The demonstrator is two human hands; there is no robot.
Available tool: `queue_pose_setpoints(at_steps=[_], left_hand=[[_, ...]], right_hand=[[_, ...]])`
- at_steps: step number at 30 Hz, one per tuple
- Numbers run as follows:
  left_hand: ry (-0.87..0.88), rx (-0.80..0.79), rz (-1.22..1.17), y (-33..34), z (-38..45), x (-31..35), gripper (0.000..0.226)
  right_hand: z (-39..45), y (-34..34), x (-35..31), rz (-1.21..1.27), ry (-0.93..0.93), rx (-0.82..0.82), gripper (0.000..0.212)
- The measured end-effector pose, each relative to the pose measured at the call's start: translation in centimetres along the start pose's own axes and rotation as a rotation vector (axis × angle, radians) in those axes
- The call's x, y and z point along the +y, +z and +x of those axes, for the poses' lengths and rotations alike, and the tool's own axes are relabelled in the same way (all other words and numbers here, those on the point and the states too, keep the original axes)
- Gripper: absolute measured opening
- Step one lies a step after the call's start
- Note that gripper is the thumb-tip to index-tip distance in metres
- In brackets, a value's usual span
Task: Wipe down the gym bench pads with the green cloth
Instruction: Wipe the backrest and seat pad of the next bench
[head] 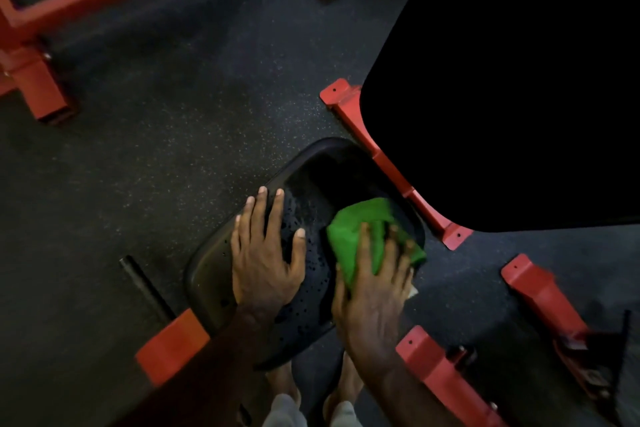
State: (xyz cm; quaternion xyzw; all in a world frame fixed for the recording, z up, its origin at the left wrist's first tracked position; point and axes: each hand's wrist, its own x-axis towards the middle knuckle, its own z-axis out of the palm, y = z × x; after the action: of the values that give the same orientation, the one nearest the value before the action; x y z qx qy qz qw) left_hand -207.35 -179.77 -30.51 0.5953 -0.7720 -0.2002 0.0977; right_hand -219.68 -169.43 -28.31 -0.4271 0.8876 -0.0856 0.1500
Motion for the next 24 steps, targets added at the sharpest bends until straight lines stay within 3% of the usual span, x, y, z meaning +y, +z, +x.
queue_pose_setpoints(at_steps=[3,4,7,9,12,14,17,19,22,24], left_hand=[[0.000,0.007,0.000,0.1,-0.1,-0.1,0.068],[-0.003,0.004,-0.003,0.1,0.0,-0.1,0.068],[-0.006,-0.003,-0.007,0.0,0.0,-0.1,0.068],[-0.001,0.008,-0.009,-0.1,0.0,-0.1,0.069],[0.018,0.008,0.006,-0.1,-0.1,-0.1,0.076],[0.009,0.009,-0.004,-0.2,0.0,-0.1,0.071],[-0.013,0.009,-0.006,-0.1,0.1,0.0,0.067],[-0.001,0.016,-0.008,0.0,0.0,-0.1,0.067],[0.020,0.019,-0.003,0.0,0.0,-0.3,0.070],[0.022,0.026,-0.004,0.0,0.1,-0.2,0.068]], right_hand=[[2.0,-1.3,2.9,-0.105,-0.311,-0.068,0.087],[3.0,-1.7,3.6,-0.103,-0.302,-0.047,0.084],[3.2,-1.4,1.1,0.028,-0.028,0.035,0.079],[2.1,-0.7,-1.6,0.029,0.002,0.005,0.083],[2.2,-0.8,-0.4,-0.077,-0.331,-0.145,0.091],[4.3,-1.6,1.5,-0.117,-0.400,-0.168,0.092],[6.0,-1.6,0.4,-0.015,-0.114,-0.002,0.083],[5.3,-1.0,-1.8,-0.023,-0.062,0.014,0.082],[5.1,-0.9,-1.6,-0.087,-0.428,-0.155,0.082],[7.6,-1.9,0.4,-0.121,-0.543,-0.230,0.085]])
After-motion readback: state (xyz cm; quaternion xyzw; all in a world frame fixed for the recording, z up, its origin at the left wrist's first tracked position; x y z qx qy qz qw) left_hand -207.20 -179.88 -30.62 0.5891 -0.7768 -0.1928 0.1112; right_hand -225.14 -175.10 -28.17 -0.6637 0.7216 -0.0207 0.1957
